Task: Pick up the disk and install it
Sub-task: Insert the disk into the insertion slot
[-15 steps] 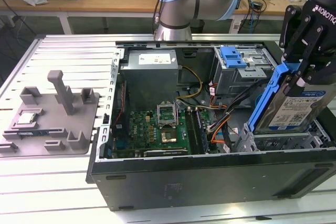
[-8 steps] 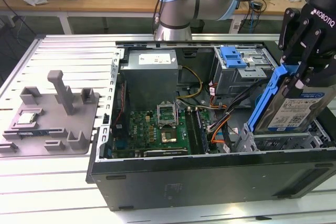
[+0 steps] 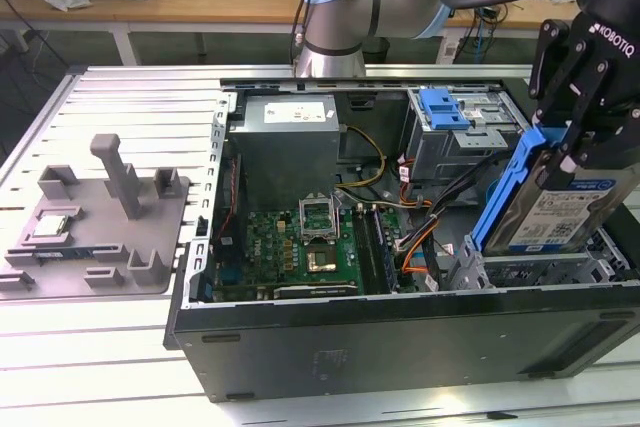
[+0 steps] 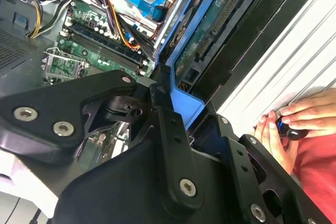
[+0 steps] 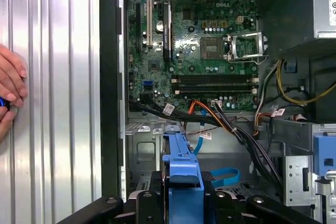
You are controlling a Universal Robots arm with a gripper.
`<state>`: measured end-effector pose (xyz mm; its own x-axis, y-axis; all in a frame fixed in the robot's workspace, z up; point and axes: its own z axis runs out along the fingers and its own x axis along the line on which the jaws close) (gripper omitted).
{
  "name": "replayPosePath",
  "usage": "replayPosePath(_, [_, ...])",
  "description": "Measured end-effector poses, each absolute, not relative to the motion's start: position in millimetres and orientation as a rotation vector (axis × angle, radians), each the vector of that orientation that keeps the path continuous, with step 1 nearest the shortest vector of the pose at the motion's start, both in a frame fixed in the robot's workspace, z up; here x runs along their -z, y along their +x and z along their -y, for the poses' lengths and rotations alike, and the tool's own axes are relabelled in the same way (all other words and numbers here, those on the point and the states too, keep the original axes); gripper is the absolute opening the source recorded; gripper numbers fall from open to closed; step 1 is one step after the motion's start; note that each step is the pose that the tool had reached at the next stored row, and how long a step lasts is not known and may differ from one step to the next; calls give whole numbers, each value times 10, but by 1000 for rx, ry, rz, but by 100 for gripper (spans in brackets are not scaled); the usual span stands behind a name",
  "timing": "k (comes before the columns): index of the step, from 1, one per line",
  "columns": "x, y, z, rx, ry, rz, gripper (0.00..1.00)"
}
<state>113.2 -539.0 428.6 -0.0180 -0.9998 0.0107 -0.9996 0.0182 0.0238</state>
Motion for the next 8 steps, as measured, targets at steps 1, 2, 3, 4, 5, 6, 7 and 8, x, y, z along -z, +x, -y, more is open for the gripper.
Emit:
replayPosePath(1, [-4281,1132,5390,15,2184,2224,37])
replayPosePath(2, [-4278,1132,5390,15,2184,2224,37])
replayPosePath(3, [-4274,1132,5390,15,2184,2225,37])
replayPosePath(4, [-4270,1132,5390,15,2184,2225,37])
replayPosePath(5, [-4264,1132,5390,15,2184,2225,37])
replayPosePath(6, [-4262,1132,5390,15,2183,2225,37])
replayPosePath(7, [-4259,1132,5390,15,2183,2225,37])
replayPosePath(8, [-4255,1132,5390,15,2183,2225,37])
